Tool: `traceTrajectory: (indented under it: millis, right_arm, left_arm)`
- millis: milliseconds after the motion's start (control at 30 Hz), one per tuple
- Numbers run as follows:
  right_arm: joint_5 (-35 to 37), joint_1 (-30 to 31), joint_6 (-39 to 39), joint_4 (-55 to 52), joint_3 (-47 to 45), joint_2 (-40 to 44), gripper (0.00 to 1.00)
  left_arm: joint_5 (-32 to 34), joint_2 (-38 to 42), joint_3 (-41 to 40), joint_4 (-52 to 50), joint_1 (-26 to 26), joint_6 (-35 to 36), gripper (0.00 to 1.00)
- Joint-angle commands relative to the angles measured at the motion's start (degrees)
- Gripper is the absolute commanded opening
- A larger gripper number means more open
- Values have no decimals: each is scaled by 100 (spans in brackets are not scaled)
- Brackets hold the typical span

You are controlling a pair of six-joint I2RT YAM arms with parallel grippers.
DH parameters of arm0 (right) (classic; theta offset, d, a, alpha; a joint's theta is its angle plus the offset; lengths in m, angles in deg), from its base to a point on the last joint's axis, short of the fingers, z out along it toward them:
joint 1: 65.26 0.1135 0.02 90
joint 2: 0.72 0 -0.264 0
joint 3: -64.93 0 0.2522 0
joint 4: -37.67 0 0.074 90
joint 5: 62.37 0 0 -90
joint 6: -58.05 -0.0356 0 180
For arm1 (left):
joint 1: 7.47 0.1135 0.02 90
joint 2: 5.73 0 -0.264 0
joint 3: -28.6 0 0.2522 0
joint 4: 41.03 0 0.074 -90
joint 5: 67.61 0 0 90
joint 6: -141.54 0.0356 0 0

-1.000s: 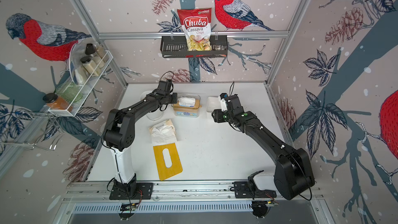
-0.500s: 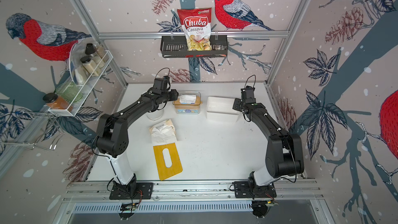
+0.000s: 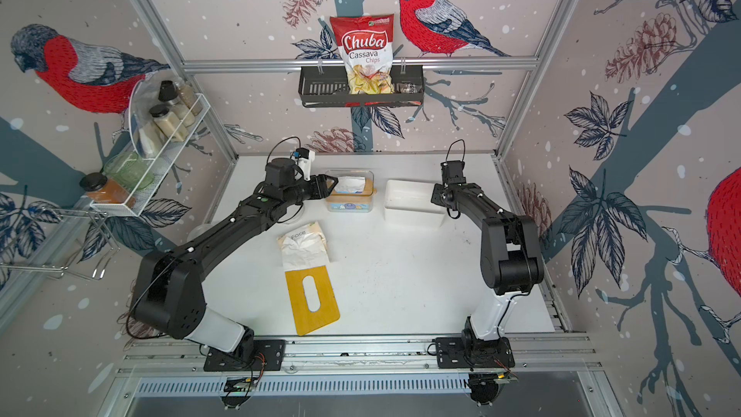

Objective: Put the tissue paper into the tissue box
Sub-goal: Move the tissue box to the center of the board.

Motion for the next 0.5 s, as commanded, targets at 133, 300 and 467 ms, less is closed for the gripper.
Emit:
traceTrajectory:
  millis: [133,300,467]
  right_arm:
    - [833,457,170,-335,-269,329,11]
    - [962,1157,-44,-445,-982,1178,9]
    - [1061,1942,-510,-579,-1526,1763,8]
  left_arm:
    - [-107,776,-950,573,-16,-196,60]
    - [-109,1480,-1690,651,-16,-447,62]
    - [-164,1966,-2269,735,-1,-808,68]
